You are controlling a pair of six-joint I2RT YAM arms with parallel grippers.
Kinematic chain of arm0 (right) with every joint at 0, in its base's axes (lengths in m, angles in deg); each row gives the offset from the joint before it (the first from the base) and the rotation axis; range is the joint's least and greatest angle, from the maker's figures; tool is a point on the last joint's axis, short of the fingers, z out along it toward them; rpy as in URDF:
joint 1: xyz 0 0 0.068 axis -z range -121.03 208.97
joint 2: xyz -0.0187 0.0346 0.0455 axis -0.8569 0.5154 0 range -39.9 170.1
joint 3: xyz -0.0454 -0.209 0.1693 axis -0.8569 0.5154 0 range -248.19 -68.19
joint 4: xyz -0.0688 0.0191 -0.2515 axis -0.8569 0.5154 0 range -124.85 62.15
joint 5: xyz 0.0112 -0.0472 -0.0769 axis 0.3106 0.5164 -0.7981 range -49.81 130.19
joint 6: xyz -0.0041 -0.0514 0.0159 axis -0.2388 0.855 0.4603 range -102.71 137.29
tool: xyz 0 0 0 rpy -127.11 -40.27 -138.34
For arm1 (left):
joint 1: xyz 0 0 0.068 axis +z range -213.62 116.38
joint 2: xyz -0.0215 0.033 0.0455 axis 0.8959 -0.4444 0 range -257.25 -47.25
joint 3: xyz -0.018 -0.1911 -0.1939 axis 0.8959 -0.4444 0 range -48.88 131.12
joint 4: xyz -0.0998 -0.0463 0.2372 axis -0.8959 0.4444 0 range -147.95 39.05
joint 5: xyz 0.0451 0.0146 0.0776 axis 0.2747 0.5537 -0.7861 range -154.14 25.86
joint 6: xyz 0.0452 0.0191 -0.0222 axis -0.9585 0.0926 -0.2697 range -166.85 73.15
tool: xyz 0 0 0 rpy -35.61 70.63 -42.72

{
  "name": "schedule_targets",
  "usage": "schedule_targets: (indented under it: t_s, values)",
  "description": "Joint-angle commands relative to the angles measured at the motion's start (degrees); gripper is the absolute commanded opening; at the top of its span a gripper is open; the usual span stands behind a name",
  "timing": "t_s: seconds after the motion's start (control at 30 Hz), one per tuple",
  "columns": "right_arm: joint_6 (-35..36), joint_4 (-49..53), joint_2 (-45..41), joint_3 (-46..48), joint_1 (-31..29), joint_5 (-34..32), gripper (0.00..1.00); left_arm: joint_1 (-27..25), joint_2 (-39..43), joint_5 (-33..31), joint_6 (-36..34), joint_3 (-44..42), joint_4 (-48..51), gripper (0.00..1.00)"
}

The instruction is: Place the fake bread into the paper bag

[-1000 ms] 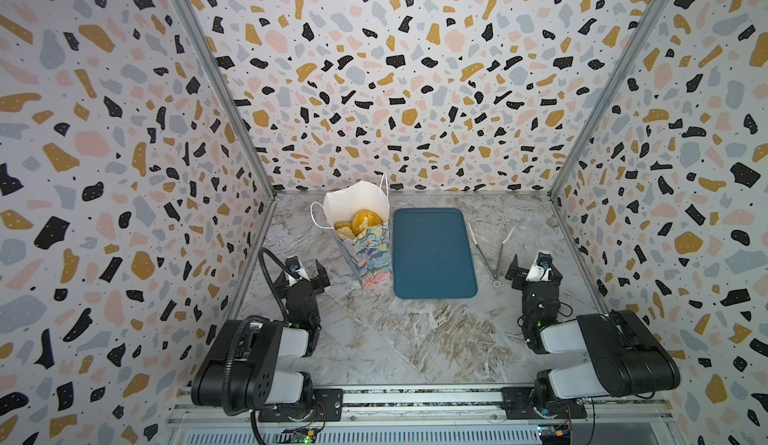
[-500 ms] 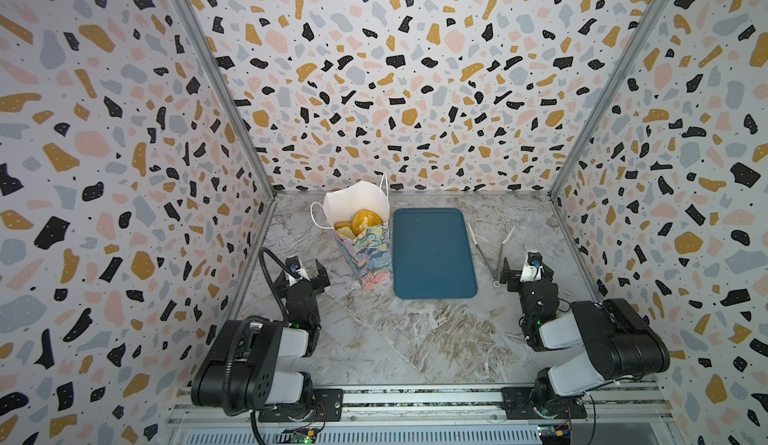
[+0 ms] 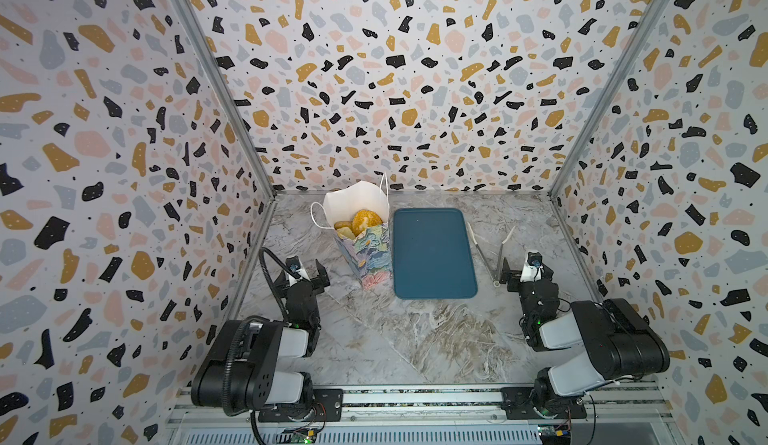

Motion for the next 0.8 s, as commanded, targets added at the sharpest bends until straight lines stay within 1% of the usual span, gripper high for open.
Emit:
schedule_targets:
  t_s: [0.0,0.77]
  values:
    - [-0.4,-0.9,-0.6,-0.9,0.0,0.3,0.99,-0.2,0.5,0.0,-0.6,0.3,-3.1,0.99]
    - [0.0,-0.8,-0.4,-1.1,-0.5,-0.3,0.99,-0.3,0.4,-0.2,-0.7,0.4,-3.0,0.99]
